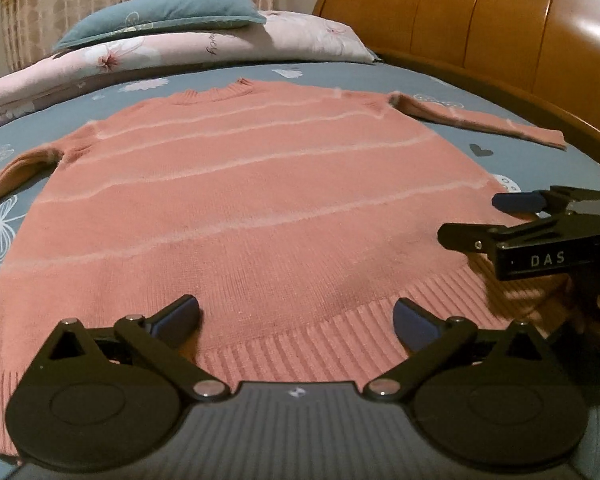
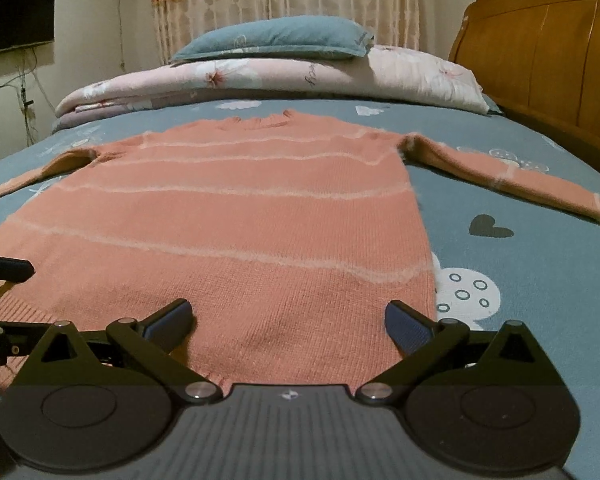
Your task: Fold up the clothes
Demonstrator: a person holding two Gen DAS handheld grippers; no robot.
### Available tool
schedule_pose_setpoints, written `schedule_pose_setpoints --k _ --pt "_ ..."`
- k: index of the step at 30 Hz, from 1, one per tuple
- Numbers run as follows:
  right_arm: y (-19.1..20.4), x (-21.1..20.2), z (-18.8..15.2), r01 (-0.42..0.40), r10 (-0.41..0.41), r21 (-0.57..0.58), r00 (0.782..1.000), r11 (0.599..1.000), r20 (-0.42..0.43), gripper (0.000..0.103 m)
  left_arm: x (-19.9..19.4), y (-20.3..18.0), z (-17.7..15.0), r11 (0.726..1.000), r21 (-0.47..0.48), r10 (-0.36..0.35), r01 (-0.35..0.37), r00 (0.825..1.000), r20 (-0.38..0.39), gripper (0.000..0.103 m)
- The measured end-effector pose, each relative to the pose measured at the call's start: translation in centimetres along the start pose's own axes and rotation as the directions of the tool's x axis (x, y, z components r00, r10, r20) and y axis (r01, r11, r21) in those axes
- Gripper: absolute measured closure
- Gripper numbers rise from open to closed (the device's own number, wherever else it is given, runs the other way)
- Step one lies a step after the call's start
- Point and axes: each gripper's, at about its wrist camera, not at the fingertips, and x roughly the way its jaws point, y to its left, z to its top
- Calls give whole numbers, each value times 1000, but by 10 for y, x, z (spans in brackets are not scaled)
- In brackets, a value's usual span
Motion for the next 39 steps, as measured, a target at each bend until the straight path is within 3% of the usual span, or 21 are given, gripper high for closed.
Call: schedule_pose_setpoints --k 16,20,23,25,29,31,35,36,39 --pt "0 -1 -3 -5 5 -8 1000 1000 23 0 2 -7 7 999 -4 42 -43 999 -25 1" --pt "2 -2 -6 1 -1 -8 999 1000 42 0 4 4 24 1000 16 13 -12 1000 -21 1" --pt "3 -2 -7 5 -5 -7 999 1000 51 0 5 25 46 1000 7 -15 15 1000 20 1" --pt "3 -2 -7 8 -8 -6 998 1000 57 0 11 45 68 1000 1 2 -2 999 54 1" --pt "5 -2 -8 17 -16 -9 998 1000 65 0 34 88 111 996 -51 71 -67 994 80 1" --pt "5 -2 -9 22 -21 -10 998 1000 67 0 52 105 119 993 -102 69 -61 995 73 1" --pt "7 -2 -8 29 -29 -12 998 999 63 0 105 126 114 976 -203 64 -73 997 -51 1" --pt "7 -2 -7 31 -30 -13 998 999 57 0 114 127 109 977 -203 61 -73 996 -67 1" --pt "9 -1 2 43 -43 -17 999 999 6 0 114 116 98 990 -111 87 -86 996 4 1"
